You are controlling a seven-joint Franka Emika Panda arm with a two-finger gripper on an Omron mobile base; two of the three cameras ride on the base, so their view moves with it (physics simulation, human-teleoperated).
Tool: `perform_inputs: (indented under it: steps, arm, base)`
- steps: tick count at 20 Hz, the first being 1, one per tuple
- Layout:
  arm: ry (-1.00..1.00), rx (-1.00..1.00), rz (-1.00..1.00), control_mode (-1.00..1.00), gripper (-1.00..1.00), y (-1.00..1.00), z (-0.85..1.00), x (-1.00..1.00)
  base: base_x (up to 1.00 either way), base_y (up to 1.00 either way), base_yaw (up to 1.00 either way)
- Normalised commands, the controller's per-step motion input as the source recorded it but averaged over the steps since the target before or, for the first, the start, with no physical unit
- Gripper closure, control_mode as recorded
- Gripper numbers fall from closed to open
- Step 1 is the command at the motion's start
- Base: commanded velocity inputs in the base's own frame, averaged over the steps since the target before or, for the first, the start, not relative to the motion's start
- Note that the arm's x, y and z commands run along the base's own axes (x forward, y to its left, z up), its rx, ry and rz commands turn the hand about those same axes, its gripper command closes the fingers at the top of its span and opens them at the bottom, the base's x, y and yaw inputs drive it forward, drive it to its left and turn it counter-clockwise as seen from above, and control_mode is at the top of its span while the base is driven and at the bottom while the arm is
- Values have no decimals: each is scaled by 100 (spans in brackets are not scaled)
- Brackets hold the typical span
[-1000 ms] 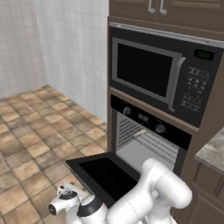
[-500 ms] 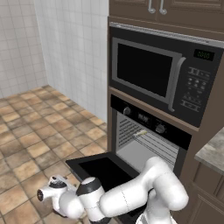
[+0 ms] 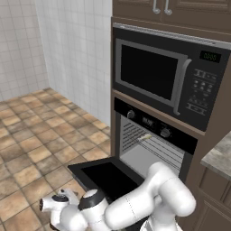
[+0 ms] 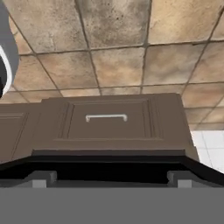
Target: Place the fish on the rack of the oven, and slide the rack back inside. Close the oven door.
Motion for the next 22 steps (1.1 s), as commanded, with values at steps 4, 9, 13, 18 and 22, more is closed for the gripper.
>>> perform_inputs:
  steps: [4,9,13,18,22]
  arm:
    - [0,-30,-32,-100,-100,-48,-100,-79]
    - [0,-26,-28,-100,-100,-98,-100,-25]
    - [0,-22,-25,-100,-100,-100,-100,3]
    - [-1,-18,-16,-100,-100,-99,-8,3]
    - [-3,-21,-12,-100,-100,-88,97,1]
  base:
    - [0,0,0]
    - [0,0,0]
    - [0,0,0]
    - [0,0,0]
    - [0,0,0]
